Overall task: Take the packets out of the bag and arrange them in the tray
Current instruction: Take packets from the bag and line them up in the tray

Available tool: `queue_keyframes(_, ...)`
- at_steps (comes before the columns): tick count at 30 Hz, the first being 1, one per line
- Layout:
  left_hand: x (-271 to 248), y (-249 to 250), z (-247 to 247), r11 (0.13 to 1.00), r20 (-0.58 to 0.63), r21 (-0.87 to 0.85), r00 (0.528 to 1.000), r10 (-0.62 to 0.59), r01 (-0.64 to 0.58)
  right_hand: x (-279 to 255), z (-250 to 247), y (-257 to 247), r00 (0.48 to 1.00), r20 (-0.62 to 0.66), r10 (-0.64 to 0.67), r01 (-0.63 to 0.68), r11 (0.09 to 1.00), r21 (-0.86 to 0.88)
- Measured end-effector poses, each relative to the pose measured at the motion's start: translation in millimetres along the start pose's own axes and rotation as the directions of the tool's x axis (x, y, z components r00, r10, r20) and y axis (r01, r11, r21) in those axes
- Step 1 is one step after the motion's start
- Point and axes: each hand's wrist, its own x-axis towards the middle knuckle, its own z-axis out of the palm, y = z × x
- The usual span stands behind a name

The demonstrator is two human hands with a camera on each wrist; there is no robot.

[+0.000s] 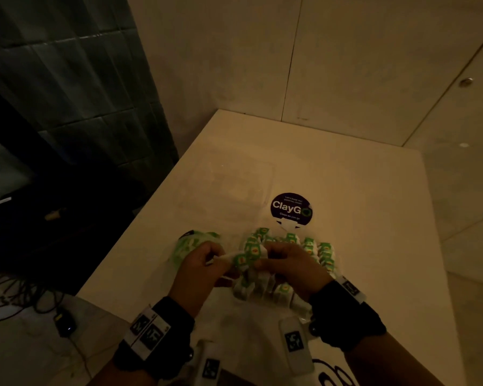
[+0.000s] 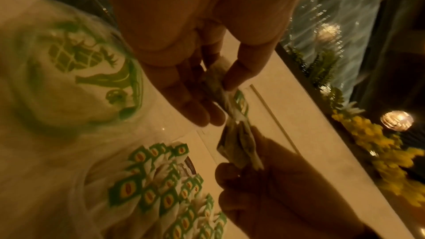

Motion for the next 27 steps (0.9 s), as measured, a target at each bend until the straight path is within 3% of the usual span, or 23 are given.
queue_keyframes(4,-5.1,-5.7,9.1,0.958,-0.006,-0.267,0.994,-0.112,0.107,-8.9,-17.3,10.9,0.999,-0.052,0.007,0.005,0.973,0.231)
queue_keyframes(7,-10.1,-11.4,20.4,0.936,-0.108,-0.347,0.988,-0.109,0.065,-15.3,-22.9,12.3,0.999,-0.037,0.03,-0.017,0.947,0.322)
queue_keyframes(11,-14.9,-17.1,39.4,0.944,-0.131,-0.327,0.987,-0.088,0.041,-20.1,-22.9,13.8,0.997,-0.043,0.061,-0.045,0.953,0.3)
queue_keyframes(19,-24.5,-17.2,65.5,0.953,0.051,-0.274,0.991,-0.122,0.131,-25.0,-12.7,7.7,1.0,-0.021,-0.022,0.024,0.991,0.13)
queue_keyframes(27,-22.6,-19.2,59.6,0.948,0.008,-0.259,0.982,-0.188,0.183,-27.0,-25.8,9.3,0.995,-0.083,0.053,-0.041,0.99,0.135)
